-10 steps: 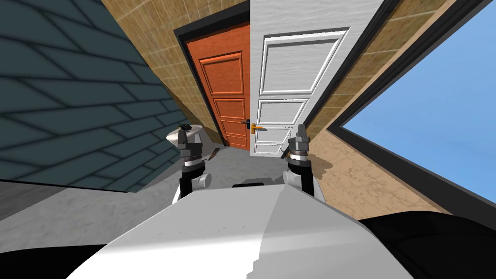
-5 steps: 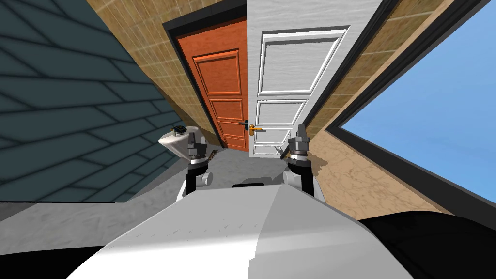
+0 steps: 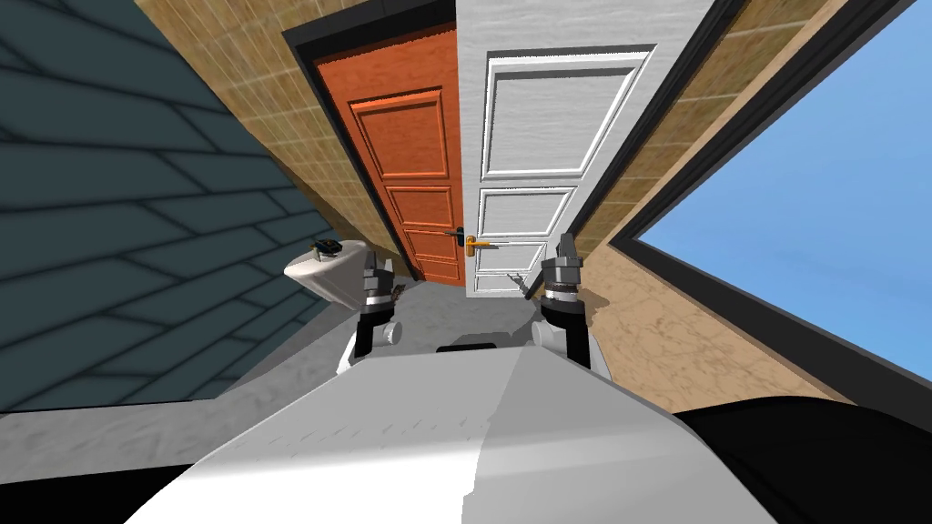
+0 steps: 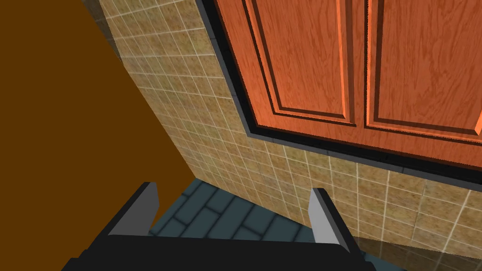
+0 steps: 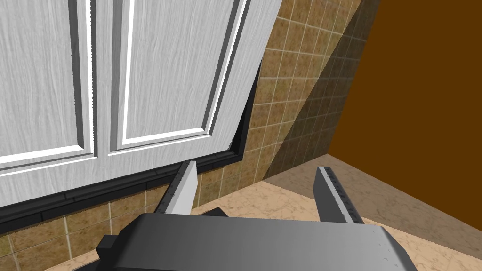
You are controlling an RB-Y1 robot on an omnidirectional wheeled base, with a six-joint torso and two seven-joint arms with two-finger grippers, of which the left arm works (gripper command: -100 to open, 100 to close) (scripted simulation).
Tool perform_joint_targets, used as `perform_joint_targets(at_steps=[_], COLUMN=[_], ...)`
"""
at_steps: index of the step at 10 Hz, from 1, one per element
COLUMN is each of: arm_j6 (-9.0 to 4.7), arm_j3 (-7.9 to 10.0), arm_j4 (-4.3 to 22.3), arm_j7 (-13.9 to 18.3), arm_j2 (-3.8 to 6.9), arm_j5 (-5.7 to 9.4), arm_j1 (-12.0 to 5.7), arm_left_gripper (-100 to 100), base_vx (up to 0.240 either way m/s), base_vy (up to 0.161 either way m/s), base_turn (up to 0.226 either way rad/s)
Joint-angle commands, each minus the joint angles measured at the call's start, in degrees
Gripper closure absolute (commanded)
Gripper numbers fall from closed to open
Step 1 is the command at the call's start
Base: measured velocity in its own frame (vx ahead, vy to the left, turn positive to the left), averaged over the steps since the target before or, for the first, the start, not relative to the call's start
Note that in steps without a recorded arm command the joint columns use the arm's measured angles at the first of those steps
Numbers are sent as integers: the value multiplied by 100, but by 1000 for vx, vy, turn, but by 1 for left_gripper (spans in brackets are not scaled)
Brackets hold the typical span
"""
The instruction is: Pull the door open
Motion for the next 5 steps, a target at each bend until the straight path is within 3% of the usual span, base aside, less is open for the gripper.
perform_joint_targets(at_steps=[1, 5], arm_j6=[-26, 118], arm_j3=[3, 26], arm_j4=[199, 882], arm_j7=[21, 171], arm_j2=[17, 165], arm_j5=[0, 29], arm_j1=[-89, -419], arm_left_gripper=[-100, -100], base_vx=[57, 81], base_vy=[2, 13], base_turn=[-35, -87])
